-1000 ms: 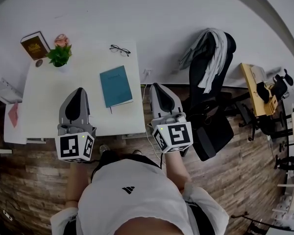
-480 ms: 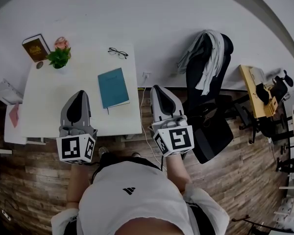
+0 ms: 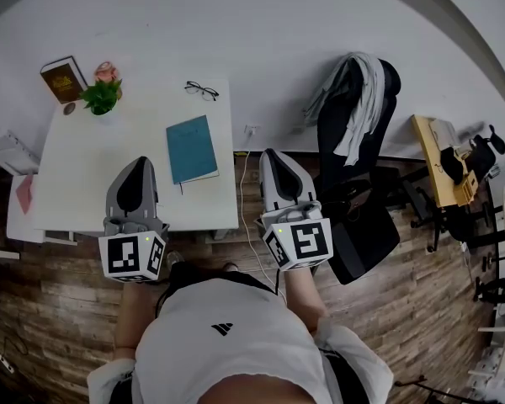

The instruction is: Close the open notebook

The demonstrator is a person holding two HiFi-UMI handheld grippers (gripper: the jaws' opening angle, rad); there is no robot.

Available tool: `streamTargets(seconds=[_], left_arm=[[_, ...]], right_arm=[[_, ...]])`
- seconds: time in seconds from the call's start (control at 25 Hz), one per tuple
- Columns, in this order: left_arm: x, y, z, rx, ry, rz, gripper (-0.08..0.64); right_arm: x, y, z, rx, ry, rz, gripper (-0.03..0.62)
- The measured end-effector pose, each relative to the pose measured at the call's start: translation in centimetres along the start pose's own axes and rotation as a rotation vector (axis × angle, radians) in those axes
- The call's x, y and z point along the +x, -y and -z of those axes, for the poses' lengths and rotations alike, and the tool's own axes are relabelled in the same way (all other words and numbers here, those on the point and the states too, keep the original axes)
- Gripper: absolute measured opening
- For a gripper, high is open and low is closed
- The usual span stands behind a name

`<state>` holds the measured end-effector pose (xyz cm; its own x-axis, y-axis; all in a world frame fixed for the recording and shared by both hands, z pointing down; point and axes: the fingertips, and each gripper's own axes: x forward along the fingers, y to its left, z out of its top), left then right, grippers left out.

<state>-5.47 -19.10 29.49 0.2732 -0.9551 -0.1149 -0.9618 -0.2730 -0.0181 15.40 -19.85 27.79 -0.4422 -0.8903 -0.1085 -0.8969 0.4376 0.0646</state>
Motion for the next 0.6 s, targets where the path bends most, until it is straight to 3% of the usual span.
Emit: streamTargets(seconds=[0.6], left_arm=[[-0.2,1.2,0.5,0.003,-0.013,-0.032,0.008]], right_arm=[[-0.6,1.0,0.4,0.020,0.006,-0.020,-0.006]])
